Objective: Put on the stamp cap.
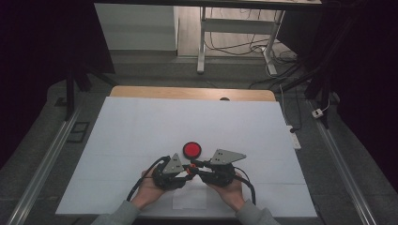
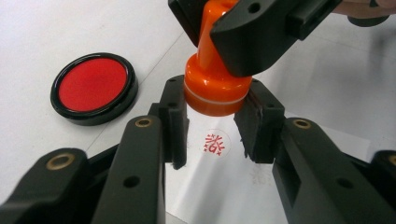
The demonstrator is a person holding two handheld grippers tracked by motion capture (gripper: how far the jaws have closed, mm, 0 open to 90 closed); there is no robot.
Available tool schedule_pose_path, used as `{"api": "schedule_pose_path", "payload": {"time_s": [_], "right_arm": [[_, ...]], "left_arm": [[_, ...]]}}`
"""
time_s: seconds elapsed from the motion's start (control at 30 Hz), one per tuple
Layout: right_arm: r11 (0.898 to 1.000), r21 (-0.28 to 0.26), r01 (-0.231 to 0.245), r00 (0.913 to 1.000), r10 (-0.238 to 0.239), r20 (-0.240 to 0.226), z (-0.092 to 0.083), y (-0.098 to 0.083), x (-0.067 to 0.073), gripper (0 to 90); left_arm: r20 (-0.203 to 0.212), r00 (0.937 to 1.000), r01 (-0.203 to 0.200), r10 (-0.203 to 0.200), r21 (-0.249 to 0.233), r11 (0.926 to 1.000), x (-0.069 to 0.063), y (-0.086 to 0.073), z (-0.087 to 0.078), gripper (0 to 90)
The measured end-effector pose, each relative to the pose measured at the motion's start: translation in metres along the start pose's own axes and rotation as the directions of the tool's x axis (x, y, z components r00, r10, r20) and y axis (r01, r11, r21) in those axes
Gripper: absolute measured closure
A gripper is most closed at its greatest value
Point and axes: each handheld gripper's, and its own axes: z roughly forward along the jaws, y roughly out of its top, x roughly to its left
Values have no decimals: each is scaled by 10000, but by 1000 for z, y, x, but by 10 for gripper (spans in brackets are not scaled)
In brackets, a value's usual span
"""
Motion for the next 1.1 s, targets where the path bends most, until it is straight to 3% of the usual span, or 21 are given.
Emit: {"api": "schedule_pose_path", "payload": {"time_s": [1.1], "right_arm": [[9994,-340,11,10000,-9,52,-1,-5,4,728]], "left_arm": [[-210,9997,-100,102,99,9999,-5,2,-2,652]]}}
